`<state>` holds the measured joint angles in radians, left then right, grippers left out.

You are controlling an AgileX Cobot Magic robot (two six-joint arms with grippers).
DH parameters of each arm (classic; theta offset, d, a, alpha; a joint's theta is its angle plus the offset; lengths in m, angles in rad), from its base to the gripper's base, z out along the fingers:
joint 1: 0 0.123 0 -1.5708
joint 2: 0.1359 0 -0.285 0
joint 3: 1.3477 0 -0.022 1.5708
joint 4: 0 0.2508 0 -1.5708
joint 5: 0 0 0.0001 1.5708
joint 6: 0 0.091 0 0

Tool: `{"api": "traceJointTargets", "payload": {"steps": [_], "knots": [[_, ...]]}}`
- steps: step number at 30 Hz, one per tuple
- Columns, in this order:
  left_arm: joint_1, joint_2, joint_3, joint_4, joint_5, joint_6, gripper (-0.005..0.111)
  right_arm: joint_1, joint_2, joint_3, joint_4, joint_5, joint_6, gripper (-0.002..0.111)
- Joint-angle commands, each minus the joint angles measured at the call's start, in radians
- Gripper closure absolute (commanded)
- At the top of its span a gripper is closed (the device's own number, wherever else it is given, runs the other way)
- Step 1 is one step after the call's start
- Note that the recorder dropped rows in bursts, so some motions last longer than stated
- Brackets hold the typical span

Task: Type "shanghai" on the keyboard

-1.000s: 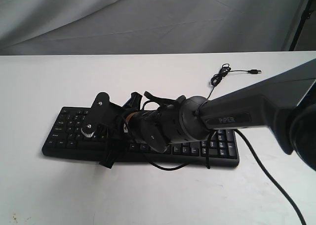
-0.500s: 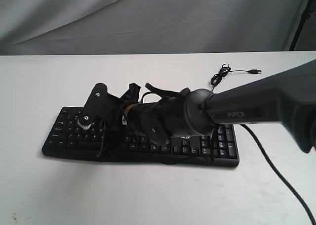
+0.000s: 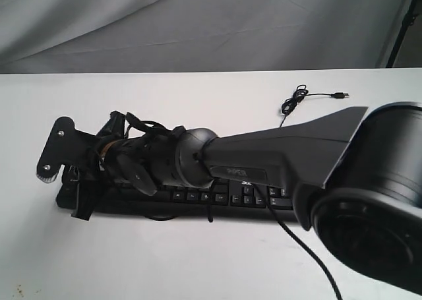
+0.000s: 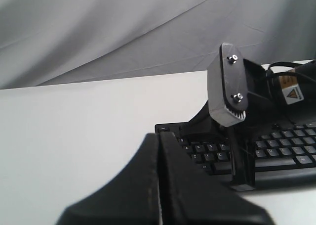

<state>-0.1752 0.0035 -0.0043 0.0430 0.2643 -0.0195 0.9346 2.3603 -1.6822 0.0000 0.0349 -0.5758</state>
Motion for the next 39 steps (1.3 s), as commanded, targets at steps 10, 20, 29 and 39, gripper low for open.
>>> {"api": "traceJointTargets", "payload": {"steps": [10,20,29,39], "knots": [[-0.004,-0.003,0.004,0.005,-0.003,-0.003,0.107,-0.018,0.041,-0.03,0.013,-0.014,-0.007,0.108],[-0.004,-0.003,0.004,0.005,-0.003,-0.003,0.107,-0.018,0.053,-0.03,0.013,-0.035,-0.007,0.108],[-0.004,-0.003,0.004,0.005,-0.003,-0.003,0.107,-0.018,0.056,-0.03,0.013,-0.035,-0.007,0.108],[-0.004,-0.003,0.004,0.005,-0.003,-0.003,0.107,-0.018,0.055,-0.03,0.013,-0.035,-0.008,0.108]]}}
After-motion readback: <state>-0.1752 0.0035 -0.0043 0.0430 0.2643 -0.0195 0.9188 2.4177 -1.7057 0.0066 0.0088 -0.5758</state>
